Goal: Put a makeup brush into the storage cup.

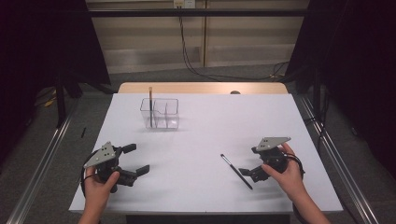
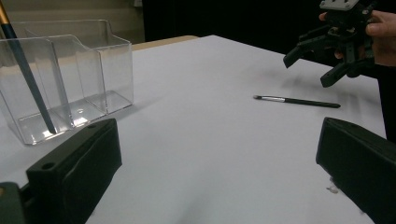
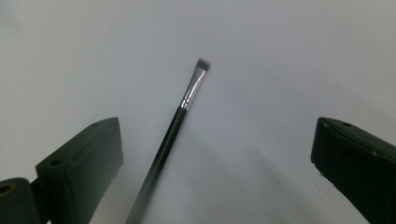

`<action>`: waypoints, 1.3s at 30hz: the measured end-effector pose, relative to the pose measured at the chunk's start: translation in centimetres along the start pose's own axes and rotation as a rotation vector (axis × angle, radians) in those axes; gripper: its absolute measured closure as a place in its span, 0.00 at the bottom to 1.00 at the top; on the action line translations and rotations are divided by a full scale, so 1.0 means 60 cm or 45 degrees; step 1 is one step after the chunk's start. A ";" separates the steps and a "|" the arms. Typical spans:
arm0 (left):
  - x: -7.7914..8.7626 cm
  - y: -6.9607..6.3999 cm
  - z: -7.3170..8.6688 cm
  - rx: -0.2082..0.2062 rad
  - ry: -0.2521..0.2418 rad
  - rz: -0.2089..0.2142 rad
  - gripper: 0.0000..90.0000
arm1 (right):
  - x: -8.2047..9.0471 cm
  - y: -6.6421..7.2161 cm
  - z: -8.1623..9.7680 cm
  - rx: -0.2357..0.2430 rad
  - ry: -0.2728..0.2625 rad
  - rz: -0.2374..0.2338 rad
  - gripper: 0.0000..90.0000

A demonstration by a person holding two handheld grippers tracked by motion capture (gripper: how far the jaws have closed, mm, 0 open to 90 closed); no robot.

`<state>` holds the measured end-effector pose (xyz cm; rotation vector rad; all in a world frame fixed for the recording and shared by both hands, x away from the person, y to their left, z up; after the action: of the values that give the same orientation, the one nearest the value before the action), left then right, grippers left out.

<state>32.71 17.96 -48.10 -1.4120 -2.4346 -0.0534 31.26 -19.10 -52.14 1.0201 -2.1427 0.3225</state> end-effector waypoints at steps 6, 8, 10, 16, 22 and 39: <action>-0.002 -0.001 0.000 -0.003 0.008 0.005 0.00 | -0.004 0.006 0.001 0.017 0.079 -0.014 0.02; -0.002 -0.001 0.000 0.002 0.009 0.007 0.00 | -0.004 0.007 0.000 0.018 0.102 -0.015 0.02; -0.003 -0.001 -0.001 0.004 -0.001 0.014 0.00 | -0.006 0.007 0.000 0.013 0.126 -0.014 0.03; -0.005 -0.001 -0.001 0.009 0.000 0.021 0.00 | -0.005 0.009 0.000 0.018 0.203 -0.020 0.03; -0.008 -0.002 -0.002 0.011 -0.001 0.025 0.00 | -0.007 0.007 0.008 0.002 0.312 -0.004 0.04; -0.009 0.001 -0.004 0.018 -0.007 0.018 0.00 | -0.009 0.008 0.014 -0.043 0.510 0.028 0.10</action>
<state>33.06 17.51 -48.01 -1.4251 -2.4243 -0.0295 30.71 -18.87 -53.07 0.8324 -1.7924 0.4578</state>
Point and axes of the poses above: each handheld gripper's, and its own axes: x roughly backward along the jaws, z roughly out of its underside, y roughly to its left, the point moved 9 cm from there along -x, roughly forward along the jaws, and after that the axes turned 1 degree about y, right-handed, at the moved point
